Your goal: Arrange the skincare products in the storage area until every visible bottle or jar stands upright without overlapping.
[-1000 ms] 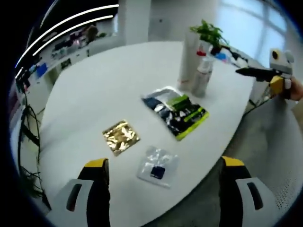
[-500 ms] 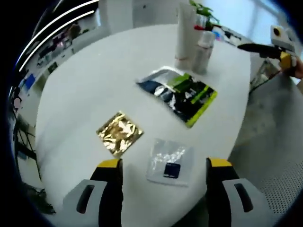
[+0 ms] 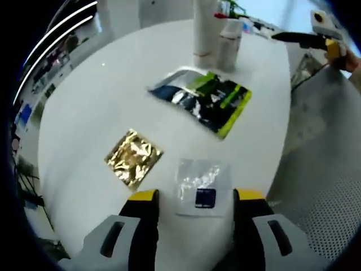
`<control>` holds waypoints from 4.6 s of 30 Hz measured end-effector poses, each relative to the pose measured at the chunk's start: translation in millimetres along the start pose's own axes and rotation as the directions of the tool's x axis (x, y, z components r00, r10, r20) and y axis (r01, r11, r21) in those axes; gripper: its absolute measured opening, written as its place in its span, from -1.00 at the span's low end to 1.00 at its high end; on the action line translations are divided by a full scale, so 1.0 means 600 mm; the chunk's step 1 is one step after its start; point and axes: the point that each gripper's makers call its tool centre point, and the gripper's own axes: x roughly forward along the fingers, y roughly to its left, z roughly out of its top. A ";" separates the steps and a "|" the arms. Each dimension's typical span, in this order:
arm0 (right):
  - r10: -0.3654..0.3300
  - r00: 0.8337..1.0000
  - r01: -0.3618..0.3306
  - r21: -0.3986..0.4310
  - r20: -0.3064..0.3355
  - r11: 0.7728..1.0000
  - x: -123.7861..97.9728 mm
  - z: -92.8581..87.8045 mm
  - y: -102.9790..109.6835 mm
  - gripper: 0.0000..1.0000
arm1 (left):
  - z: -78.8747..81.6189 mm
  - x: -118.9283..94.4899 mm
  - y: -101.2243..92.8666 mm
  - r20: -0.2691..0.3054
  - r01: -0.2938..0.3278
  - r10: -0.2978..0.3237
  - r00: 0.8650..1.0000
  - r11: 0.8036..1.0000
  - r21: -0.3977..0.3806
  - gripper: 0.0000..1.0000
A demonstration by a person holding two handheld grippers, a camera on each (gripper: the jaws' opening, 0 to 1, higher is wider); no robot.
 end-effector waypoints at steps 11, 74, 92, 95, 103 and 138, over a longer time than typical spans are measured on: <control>-0.004 1.000 0.004 0.001 -0.002 1.000 0.001 0.001 0.002 0.90 | 0.006 0.003 -0.008 0.006 0.034 -0.034 0.999 0.998 0.044 -0.25; -0.058 0.998 0.058 0.022 0.000 0.998 -0.002 0.003 -0.013 0.89 | 0.072 0.053 0.034 -0.148 0.284 -0.243 0.959 0.814 0.507 -0.26; -0.047 0.999 0.047 0.014 0.003 0.999 -0.001 0.002 -0.013 0.89 | 0.081 0.049 0.030 -0.128 0.262 -0.229 0.965 0.825 0.500 -0.06; -0.044 0.999 0.044 0.012 0.006 0.999 -0.001 0.004 -0.009 0.89 | 0.087 0.044 0.032 -0.103 0.238 -0.215 0.971 0.844 0.481 -0.01; -0.034 0.999 0.033 0.004 0.015 0.999 -0.002 0.008 -0.003 0.89 | 0.098 0.023 0.036 0.011 0.185 -0.200 0.980 0.926 0.329 0.17; 0.038 0.999 -0.037 -0.043 0.017 0.998 -0.002 0.005 0.017 0.88 | 0.082 -0.114 -0.019 0.356 0.055 0.055 0.933 0.955 -0.290 0.84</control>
